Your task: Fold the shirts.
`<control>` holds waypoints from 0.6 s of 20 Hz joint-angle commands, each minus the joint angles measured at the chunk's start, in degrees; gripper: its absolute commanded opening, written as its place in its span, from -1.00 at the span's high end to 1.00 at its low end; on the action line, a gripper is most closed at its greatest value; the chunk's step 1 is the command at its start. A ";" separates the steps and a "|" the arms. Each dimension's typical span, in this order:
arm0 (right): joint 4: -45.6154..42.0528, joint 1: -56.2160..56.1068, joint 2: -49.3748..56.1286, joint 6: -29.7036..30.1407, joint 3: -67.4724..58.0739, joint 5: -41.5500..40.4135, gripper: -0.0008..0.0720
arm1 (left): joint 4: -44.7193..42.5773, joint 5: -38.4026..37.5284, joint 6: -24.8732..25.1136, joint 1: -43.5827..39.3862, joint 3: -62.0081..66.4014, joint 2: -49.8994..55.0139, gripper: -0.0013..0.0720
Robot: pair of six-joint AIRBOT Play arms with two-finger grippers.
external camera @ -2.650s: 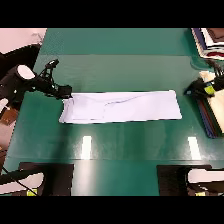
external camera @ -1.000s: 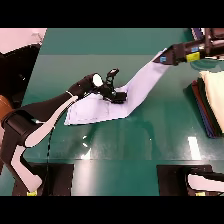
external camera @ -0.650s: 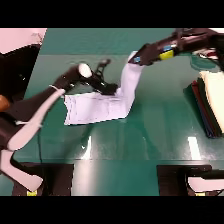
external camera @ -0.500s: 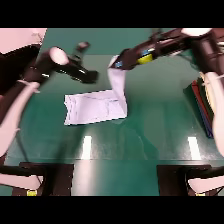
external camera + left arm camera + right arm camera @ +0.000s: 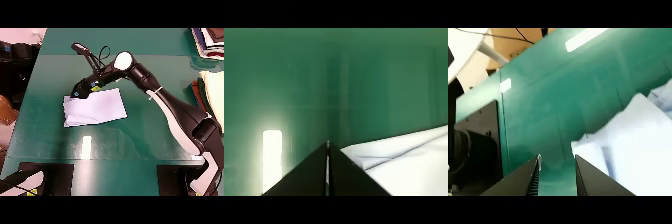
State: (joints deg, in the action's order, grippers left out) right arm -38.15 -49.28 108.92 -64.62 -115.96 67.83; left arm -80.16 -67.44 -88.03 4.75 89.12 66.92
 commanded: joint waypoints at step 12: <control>-4.48 30.16 -13.99 -3.96 45.18 0.81 -0.66 | 4.74 -2.47 0.61 1.57 -0.22 -1.33 0.90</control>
State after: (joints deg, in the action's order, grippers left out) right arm -43.13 -22.15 94.19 -67.59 -76.64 68.97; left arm -76.82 -70.19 -87.42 6.26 89.03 65.60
